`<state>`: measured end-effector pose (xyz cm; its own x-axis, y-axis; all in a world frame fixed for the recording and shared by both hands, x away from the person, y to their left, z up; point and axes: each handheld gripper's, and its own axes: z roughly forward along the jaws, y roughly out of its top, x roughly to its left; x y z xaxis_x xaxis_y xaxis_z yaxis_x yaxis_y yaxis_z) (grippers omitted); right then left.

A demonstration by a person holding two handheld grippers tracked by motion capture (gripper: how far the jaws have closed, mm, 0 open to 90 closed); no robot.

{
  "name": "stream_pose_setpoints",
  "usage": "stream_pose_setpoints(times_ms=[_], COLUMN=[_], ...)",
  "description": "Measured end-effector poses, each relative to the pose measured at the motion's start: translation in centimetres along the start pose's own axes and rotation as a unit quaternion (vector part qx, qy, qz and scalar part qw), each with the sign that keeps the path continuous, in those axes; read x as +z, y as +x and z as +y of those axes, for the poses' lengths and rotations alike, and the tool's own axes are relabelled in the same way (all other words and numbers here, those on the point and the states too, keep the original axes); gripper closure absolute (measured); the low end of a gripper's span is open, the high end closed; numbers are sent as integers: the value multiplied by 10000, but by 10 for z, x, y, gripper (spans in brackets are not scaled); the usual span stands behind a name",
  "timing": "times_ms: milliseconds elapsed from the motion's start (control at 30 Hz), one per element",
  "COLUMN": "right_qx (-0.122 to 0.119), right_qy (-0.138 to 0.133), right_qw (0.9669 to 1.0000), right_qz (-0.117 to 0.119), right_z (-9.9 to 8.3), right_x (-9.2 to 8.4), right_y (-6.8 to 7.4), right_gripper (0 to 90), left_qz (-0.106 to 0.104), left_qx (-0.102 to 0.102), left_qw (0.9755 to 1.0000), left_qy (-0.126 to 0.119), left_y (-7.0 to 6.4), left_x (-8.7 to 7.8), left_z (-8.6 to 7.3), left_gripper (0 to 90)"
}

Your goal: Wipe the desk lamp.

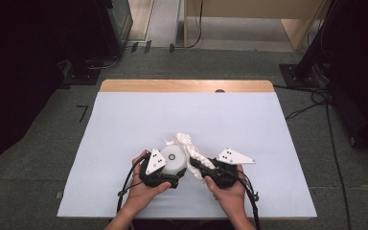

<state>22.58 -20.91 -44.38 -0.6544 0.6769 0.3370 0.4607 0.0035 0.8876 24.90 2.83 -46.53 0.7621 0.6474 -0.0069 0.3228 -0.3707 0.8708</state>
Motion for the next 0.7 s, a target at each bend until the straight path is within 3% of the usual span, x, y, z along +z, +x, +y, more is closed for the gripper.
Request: stream_pose_setpoints(times_ms=[233,367,500,700], right_qx=[185,302,262,172], right_qy=[619,787,609,-6], right_qw=[9979,9964,9978,9998], right_qz=[-12,32,-17,-83], right_z=[-23,-28,-22,-1], right_x=[22,26,21,-1], right_y=[-16,-22,-21,-12], right_gripper=[767,767,766,765], left_qz=[-32,-104,-149,118], left_qx=[-8,-17,-94,-151], left_qw=[10000,9999,9998,9998], left_qy=[14,40,16,-44], left_y=[1,2,3,-1], left_x=[0,0,-2,-12], left_z=[0,1,1,3], left_gripper=[83,82,72,31])
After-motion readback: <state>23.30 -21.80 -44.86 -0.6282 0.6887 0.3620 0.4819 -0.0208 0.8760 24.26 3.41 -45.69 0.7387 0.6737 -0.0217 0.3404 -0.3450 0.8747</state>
